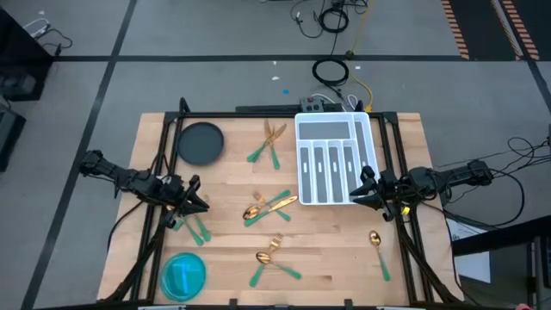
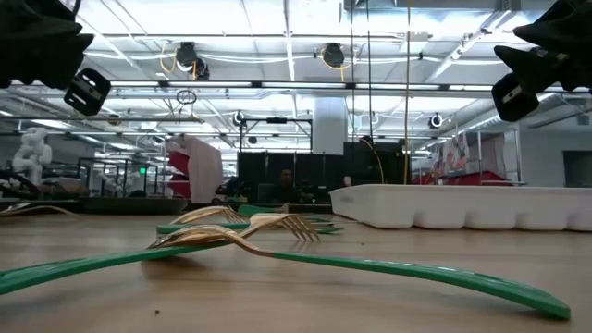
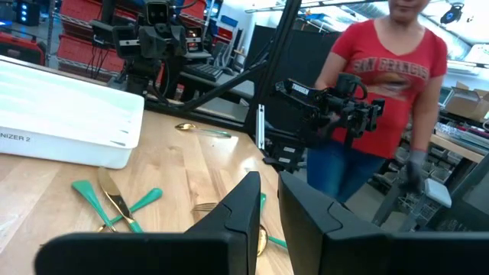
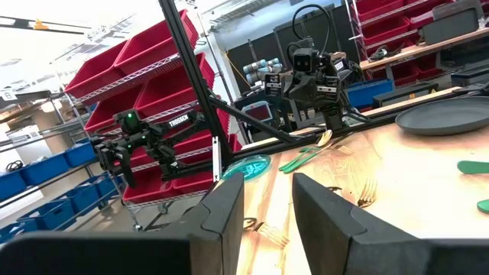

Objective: Sort silverware

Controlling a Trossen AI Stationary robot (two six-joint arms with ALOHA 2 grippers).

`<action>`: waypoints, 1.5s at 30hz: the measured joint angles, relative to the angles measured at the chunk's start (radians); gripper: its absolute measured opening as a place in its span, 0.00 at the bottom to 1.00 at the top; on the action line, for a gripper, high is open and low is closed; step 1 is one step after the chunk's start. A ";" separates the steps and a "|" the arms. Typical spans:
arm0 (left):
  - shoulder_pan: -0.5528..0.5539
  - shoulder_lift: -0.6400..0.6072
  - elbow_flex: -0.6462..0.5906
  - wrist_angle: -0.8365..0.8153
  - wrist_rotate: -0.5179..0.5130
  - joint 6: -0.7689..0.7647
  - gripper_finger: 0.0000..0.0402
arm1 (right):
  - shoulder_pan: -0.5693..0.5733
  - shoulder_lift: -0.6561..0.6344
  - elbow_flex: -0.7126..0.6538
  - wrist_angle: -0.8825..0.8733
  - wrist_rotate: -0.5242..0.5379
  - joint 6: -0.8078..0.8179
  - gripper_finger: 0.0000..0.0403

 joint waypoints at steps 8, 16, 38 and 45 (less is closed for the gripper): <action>0.000 0.000 0.000 0.000 0.000 0.000 0.14 | 0.000 0.000 0.000 0.001 0.000 -0.002 0.26; 0.000 0.000 0.000 0.000 0.000 0.000 0.14 | 0.000 0.000 0.000 0.001 0.000 -0.002 0.26; 0.000 0.000 0.000 0.004 0.000 0.000 0.14 | 0.000 0.000 0.000 0.001 0.108 0.103 0.26; 0.000 0.000 0.000 0.101 -0.033 0.006 0.14 | 0.000 0.000 0.000 0.001 0.109 0.137 0.26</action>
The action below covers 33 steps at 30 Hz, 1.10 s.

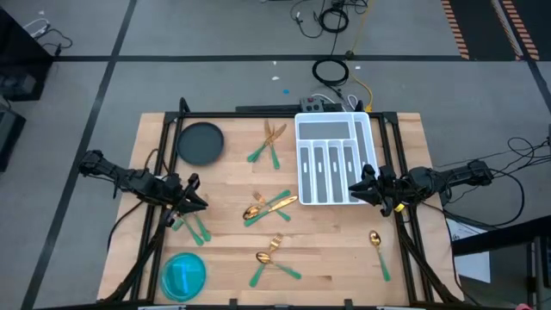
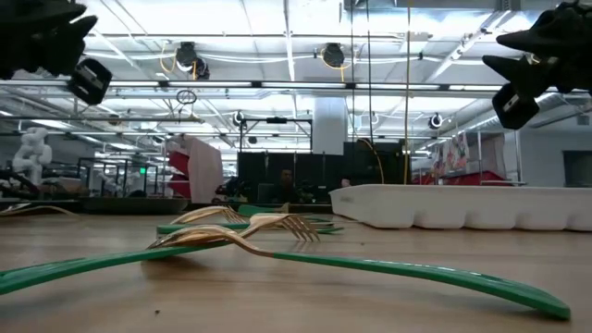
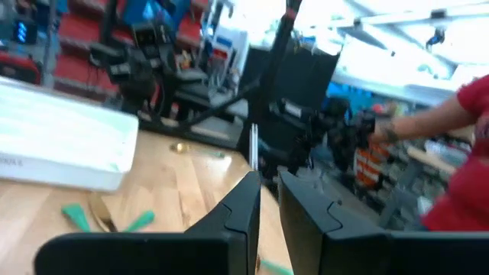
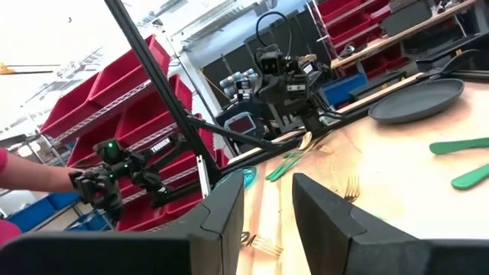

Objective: Sort silverware
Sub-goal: Put the green knife on the silverware organizer

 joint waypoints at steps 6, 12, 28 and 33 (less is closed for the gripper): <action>0.000 0.000 0.000 0.107 -0.075 0.005 0.14 | 0.000 0.000 0.000 0.000 0.023 0.053 0.26; 0.000 0.000 0.000 0.219 -0.108 -0.161 0.14 | 0.000 0.000 0.000 0.008 0.025 0.076 0.26; 0.000 0.059 0.098 0.313 -0.396 -0.059 0.14 | 0.001 0.000 0.000 0.351 0.095 0.200 0.26; 0.000 0.233 0.318 0.238 -0.393 -0.006 0.14 | 0.001 0.000 0.051 0.650 -0.018 -0.076 0.26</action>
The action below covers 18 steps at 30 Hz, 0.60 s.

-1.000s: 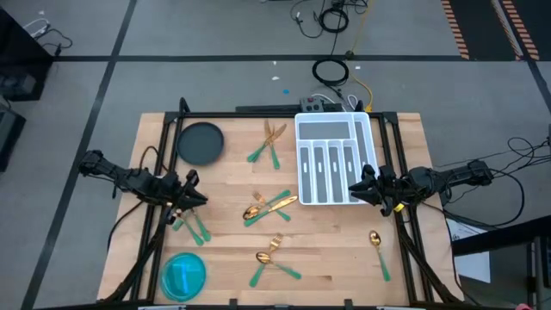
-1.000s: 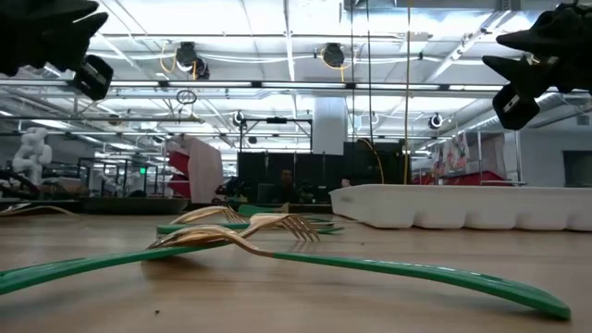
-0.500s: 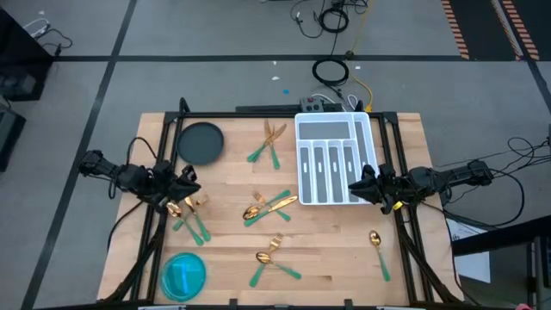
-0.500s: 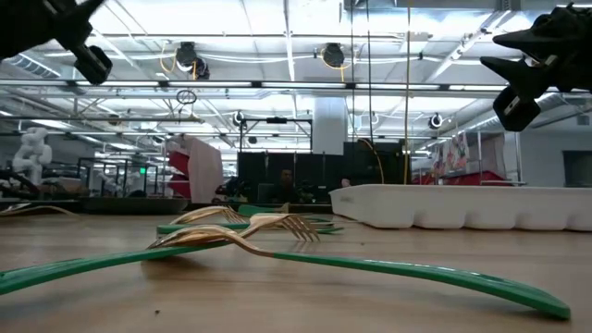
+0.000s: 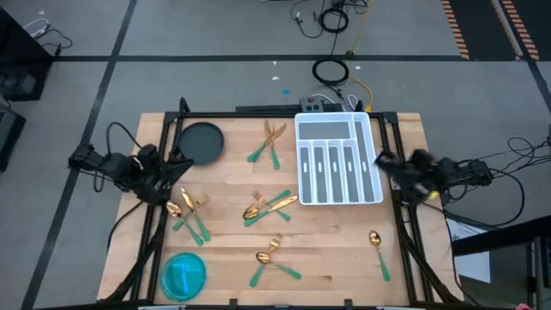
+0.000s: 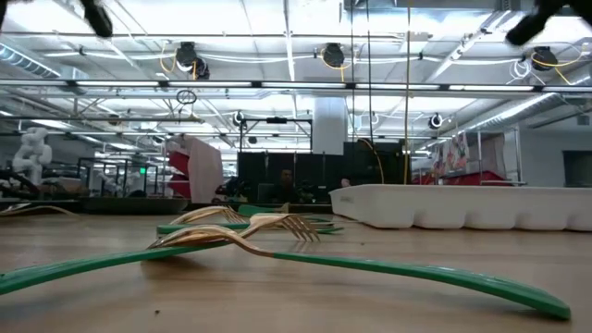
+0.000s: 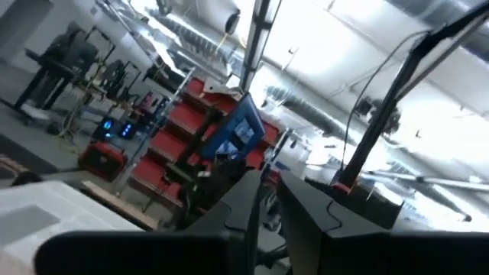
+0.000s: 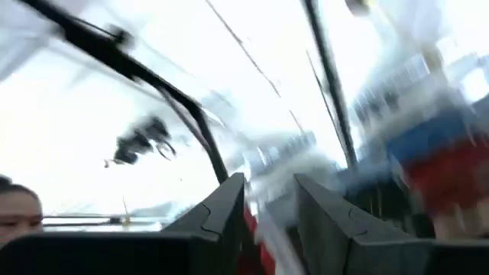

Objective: Sort silverware
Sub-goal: Put the green knife on the silverware organizer

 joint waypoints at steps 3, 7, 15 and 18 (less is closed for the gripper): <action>0.000 0.143 0.174 -0.087 -0.029 0.092 0.14 | 0.000 0.005 0.099 -0.045 -0.046 -0.148 0.26; 0.000 0.333 0.412 -0.185 -0.042 0.292 0.14 | 0.000 0.045 0.289 -0.297 -0.063 -0.246 0.26; 0.000 0.600 0.835 -1.116 -0.202 -0.085 0.14 | 0.000 0.261 0.670 -0.959 0.108 -0.308 0.37; 0.000 0.672 0.897 -1.430 -0.134 -0.283 0.14 | 0.000 0.339 0.740 -1.103 0.123 -0.308 0.45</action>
